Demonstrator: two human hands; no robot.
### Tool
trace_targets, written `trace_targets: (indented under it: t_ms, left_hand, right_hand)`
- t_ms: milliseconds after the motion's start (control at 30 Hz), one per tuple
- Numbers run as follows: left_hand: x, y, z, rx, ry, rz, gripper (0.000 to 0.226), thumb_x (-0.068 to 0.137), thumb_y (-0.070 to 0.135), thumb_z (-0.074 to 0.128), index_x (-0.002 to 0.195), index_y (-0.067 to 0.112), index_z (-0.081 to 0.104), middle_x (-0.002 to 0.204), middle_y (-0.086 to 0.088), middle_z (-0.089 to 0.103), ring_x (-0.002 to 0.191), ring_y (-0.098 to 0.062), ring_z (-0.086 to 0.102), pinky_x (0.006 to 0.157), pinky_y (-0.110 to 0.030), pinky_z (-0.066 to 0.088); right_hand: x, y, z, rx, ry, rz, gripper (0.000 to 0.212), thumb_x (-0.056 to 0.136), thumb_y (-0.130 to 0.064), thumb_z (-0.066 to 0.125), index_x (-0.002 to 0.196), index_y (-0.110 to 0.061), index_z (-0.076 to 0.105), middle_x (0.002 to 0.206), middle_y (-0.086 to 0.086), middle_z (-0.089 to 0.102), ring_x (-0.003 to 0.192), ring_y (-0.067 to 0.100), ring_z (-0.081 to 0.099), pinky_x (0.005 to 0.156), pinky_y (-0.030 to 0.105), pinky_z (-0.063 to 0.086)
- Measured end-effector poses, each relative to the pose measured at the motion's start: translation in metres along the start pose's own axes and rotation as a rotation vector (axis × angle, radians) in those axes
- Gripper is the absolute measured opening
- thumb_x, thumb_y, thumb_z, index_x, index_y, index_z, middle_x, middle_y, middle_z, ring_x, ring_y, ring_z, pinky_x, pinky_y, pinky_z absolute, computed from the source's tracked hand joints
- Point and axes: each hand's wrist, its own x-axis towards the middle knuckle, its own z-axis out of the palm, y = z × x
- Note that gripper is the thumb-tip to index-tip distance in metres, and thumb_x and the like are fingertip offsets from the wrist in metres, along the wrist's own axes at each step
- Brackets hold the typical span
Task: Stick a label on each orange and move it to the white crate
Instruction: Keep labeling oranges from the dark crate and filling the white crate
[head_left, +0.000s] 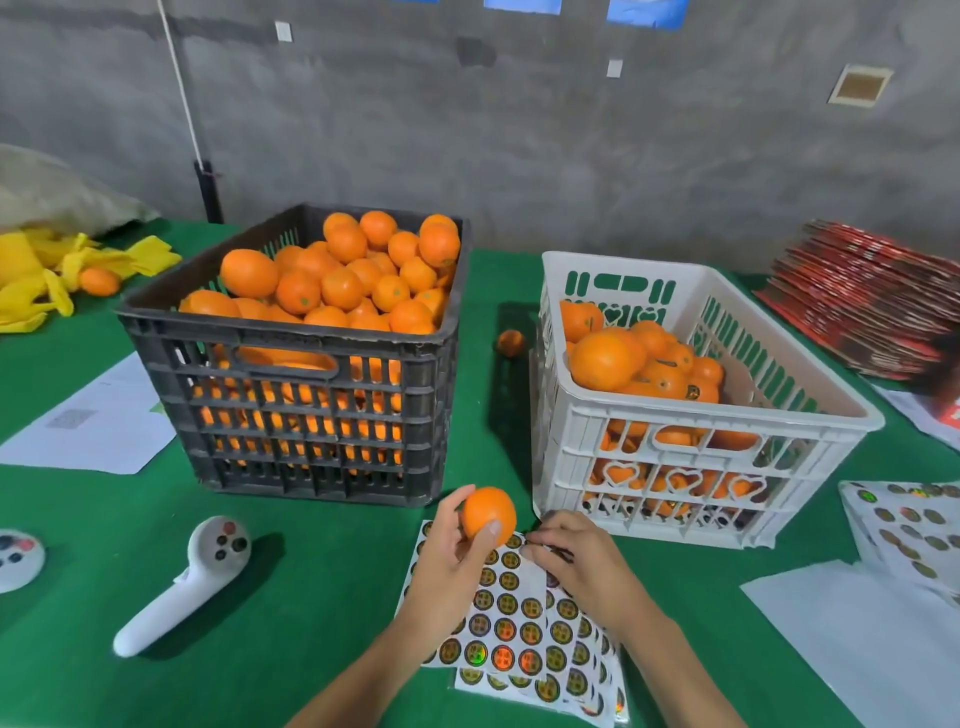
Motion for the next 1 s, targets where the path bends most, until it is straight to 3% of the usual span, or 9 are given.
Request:
trace_targets:
  t_ms: [167, 300, 600, 700, 767, 867, 1000]
  left_hand:
    - [-0.001, 0.0, -0.001, -0.005, -0.005, -0.014, 0.068, 0.086, 0.069, 0.065, 0.145, 0.043, 0.042, 0.134, 0.01, 0.063, 0.12, -0.002, 0.064, 0.111, -0.037, 0.048]
    - [-0.002, 0.002, -0.001, 0.008, -0.014, -0.011, 0.067, 0.088, 0.066, 0.065, 0.146, 0.042, 0.042, 0.133, 0.01, 0.064, 0.12, -0.003, 0.065, 0.11, -0.036, 0.049]
    - [-0.003, 0.007, -0.002, -0.004, -0.01, -0.032, 0.064, 0.09, 0.062, 0.066, 0.146, 0.041, 0.042, 0.134, 0.009, 0.064, 0.121, -0.002, 0.064, 0.109, -0.031, 0.048]
    - [-0.004, 0.007, -0.003, -0.014, -0.01, -0.03, 0.056, 0.096, 0.052, 0.067, 0.146, 0.041, 0.043, 0.135, 0.007, 0.064, 0.121, -0.003, 0.064, 0.11, -0.031, 0.048]
    - [-0.006, 0.011, -0.002, -0.03, 0.004, -0.016, 0.058, 0.094, 0.053, 0.069, 0.145, 0.041, 0.044, 0.136, 0.005, 0.063, 0.122, -0.005, 0.064, 0.109, -0.032, 0.048]
    - [-0.007, 0.023, -0.001, -0.067, 0.028, 0.013, 0.056, 0.095, 0.05, 0.07, 0.144, 0.04, 0.046, 0.138, 0.004, 0.062, 0.122, -0.006, 0.064, 0.106, -0.031, 0.051]
    - [-0.005, 0.061, -0.005, -0.108, 0.058, 0.1, 0.059, 0.091, 0.055, 0.071, 0.143, 0.038, 0.049, 0.132, 0.005, 0.069, 0.121, -0.008, 0.066, 0.095, -0.016, 0.052]
  right_hand:
    - [0.005, 0.005, -0.007, -0.088, -0.112, -0.074, 0.033, 0.098, -0.041, 0.063, 0.115, -0.017, 0.079, 0.104, -0.005, 0.062, 0.104, 0.01, 0.057, 0.095, 0.03, 0.047]
    - [0.001, 0.012, -0.008, 0.073, -0.113, 0.027, 0.045, 0.086, -0.054, 0.073, 0.119, -0.024, 0.077, 0.112, -0.02, 0.061, 0.113, 0.002, 0.057, 0.1, 0.019, 0.043]
    - [0.003, 0.008, 0.0, 0.193, 0.019, 0.098, 0.011, 0.095, -0.029, 0.072, 0.095, -0.029, 0.083, 0.094, -0.014, 0.068, 0.098, 0.011, 0.063, 0.09, 0.033, 0.051]
    - [0.003, -0.002, 0.002, 0.207, 0.13, 0.169, 0.013, 0.097, -0.023, 0.07, 0.09, -0.026, 0.081, 0.092, -0.014, 0.07, 0.092, 0.007, 0.065, 0.088, 0.033, 0.053]
    - [0.004, -0.014, 0.002, 0.155, 0.291, 0.164, 0.012, 0.098, -0.023, 0.068, 0.095, -0.024, 0.079, 0.092, -0.015, 0.069, 0.089, 0.006, 0.065, 0.083, 0.026, 0.053]
    - [0.009, -0.047, 0.001, 0.119, 0.487, 0.064, 0.01, 0.098, -0.021, 0.068, 0.101, -0.02, 0.078, 0.097, -0.016, 0.068, 0.091, 0.006, 0.065, 0.081, 0.021, 0.052]
    - [0.022, -0.089, -0.01, 0.055, 0.588, -0.108, 0.009, 0.096, -0.016, 0.071, 0.102, -0.018, 0.078, 0.106, -0.013, 0.068, 0.102, 0.006, 0.064, 0.088, 0.029, 0.054]
